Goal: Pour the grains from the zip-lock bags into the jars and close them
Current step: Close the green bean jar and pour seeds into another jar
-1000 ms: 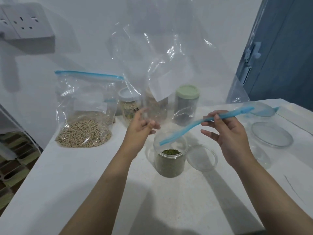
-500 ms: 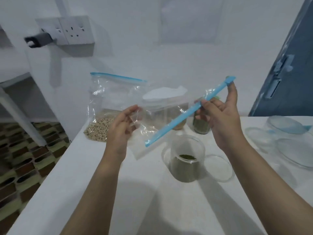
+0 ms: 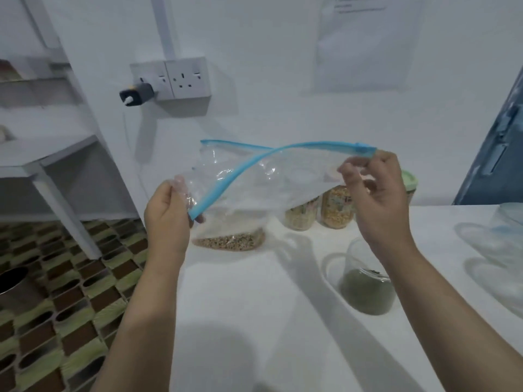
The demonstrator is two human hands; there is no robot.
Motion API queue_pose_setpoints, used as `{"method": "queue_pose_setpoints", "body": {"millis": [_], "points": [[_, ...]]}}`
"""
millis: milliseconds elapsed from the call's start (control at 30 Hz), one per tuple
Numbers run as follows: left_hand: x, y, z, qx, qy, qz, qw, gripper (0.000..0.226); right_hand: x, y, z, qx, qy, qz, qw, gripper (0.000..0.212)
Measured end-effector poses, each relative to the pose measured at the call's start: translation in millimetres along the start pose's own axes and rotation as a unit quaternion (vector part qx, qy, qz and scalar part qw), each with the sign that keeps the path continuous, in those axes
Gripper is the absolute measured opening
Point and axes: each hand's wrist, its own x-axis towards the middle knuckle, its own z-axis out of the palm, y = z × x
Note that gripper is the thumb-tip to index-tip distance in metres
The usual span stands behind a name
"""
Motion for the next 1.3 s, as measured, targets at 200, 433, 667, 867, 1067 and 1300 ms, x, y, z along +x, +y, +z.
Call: {"method": "queue_pose_setpoints", "body": {"millis": [200, 433, 667, 867, 1067, 1300], "points": [[1.8, 18.8, -27.9, 0.029, -0.059, -0.067, 0.996, 0.034, -32.6, -37.3, 30.6, 0.032, 0.089, 0.001, 0.995, 0.019], [-53.0, 11.5, -1.6, -0.049, -0.206, -0.192, 0.958, 0.028, -79.0, -61.7, -18.0, 0.016, 0.171, 0.1, 0.98, 0.026], [-130.6, 31.4, 81.7, -0.193, -0.384, -0.321, 0.844, 0.021, -98.3, -88.0, -115.1, -0.073, 0.288, 0.15, 0.943, 0.025], [-199.9, 45.2, 170.5, -0.236, -0.417, -0.388, 0.787, 0.032, -99.8, -85.3, -217.3, -0.122, 0.336, 0.142, 0.923, 0.021], [-270.9, 71.0, 255.3, -0.281, -0.357, -0.333, 0.826, 0.039, -80.3, -52.9, -329.7, -0.192, 0.334, 0.156, 0.91, 0.014], [-338.3, 86.9, 341.0, -0.292, -0.267, -0.305, 0.866, 0.04, -47.7, -15.8, -440.6, -0.184, 0.246, 0.204, 0.93, 0.019]]}}
